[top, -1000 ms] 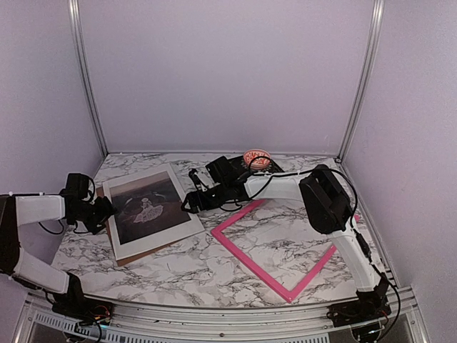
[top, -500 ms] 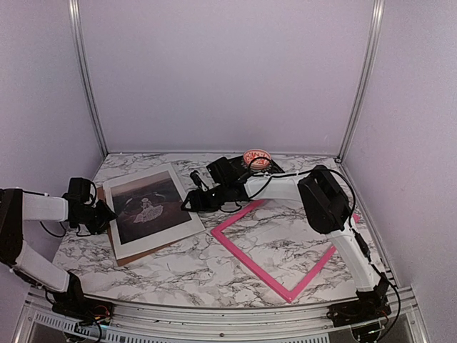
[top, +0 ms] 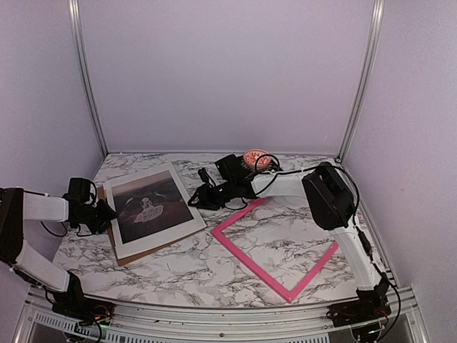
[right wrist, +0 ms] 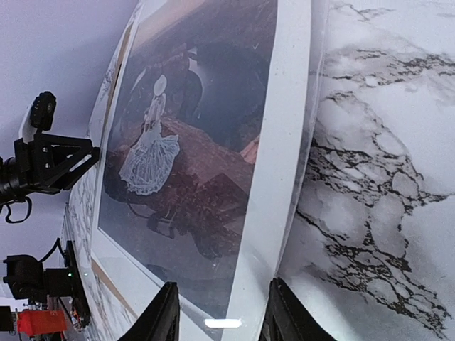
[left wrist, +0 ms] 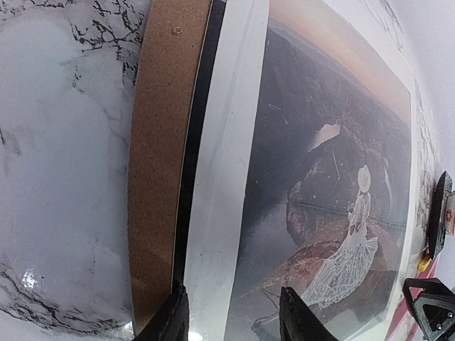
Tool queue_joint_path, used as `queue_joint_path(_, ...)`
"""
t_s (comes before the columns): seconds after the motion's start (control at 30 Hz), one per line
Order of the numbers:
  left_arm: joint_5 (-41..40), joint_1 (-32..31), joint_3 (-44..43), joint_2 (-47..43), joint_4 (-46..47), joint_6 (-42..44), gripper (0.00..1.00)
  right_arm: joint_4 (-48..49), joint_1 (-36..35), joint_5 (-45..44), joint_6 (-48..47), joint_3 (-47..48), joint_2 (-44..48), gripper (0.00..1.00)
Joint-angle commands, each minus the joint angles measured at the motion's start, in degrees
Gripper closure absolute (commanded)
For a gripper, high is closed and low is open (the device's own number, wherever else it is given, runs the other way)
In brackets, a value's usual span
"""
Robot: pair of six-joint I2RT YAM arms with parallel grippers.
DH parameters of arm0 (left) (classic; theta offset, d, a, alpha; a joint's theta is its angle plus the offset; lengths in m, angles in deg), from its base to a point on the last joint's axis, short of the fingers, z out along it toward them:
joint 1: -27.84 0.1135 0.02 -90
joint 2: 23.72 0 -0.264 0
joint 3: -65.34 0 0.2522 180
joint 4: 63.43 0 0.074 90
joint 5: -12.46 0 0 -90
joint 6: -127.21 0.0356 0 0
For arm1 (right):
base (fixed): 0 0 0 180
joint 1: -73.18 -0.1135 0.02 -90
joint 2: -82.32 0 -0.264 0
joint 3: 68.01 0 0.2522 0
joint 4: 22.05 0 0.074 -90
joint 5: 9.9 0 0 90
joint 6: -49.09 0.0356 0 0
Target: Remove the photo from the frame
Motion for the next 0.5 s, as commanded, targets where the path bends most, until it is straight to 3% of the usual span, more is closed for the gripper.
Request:
queue_joint_path(0.0,3.04,-0.06,0.39,0.25,-0.13,0.60,0.55,4.18,0.28,3.48,1.83,-0.05,3.35,0.63)
queue_joint_path(0.2,3.67,-0.35,0.15,0.31,-0.14,0.62,0.55,5.14,0.46,4.83,2.84,-0.51,3.44,0.74)
queue_joint_path(0.47,4.11,-0.79,0.13,0.51,-0.27,0.46,0.56,7.19,0.95,7.98,5.61,-2.69,3.29,0.77)
